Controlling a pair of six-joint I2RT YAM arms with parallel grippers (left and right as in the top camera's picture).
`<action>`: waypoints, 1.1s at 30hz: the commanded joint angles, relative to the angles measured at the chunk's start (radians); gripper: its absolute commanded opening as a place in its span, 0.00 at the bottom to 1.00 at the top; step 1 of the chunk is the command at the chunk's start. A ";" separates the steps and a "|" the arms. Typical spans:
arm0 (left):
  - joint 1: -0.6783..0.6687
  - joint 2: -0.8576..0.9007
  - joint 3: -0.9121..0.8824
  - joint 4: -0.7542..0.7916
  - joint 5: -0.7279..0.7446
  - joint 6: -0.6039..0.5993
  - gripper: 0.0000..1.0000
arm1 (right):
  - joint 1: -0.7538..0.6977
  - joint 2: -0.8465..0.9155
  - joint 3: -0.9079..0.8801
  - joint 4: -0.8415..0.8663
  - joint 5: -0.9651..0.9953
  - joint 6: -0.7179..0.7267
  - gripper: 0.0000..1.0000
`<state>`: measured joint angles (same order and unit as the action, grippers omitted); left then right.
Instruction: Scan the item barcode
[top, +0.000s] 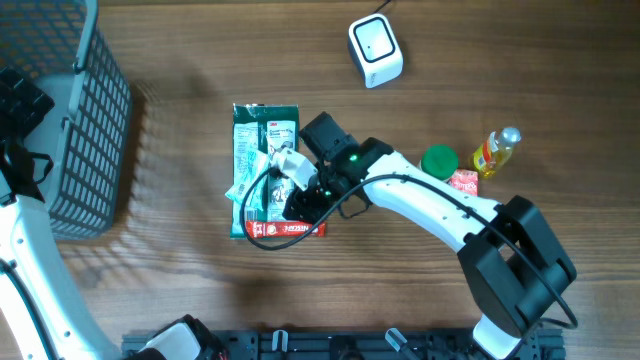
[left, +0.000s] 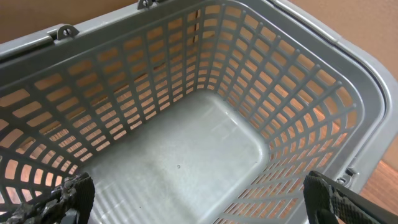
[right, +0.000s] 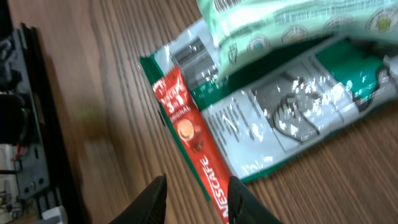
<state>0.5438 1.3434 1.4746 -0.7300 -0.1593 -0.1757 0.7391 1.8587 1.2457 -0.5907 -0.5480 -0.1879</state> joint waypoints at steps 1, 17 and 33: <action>0.004 -0.002 0.006 0.003 0.005 0.018 1.00 | 0.004 0.001 -0.048 0.011 0.068 0.004 0.35; 0.004 -0.002 0.006 0.003 0.005 0.018 1.00 | 0.004 0.003 -0.177 0.126 0.111 0.400 0.45; 0.004 -0.002 0.006 0.003 0.005 0.018 1.00 | 0.004 0.003 -0.223 0.133 0.110 0.587 0.36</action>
<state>0.5438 1.3434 1.4746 -0.7300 -0.1593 -0.1757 0.7391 1.8587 1.0317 -0.4477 -0.4465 0.3489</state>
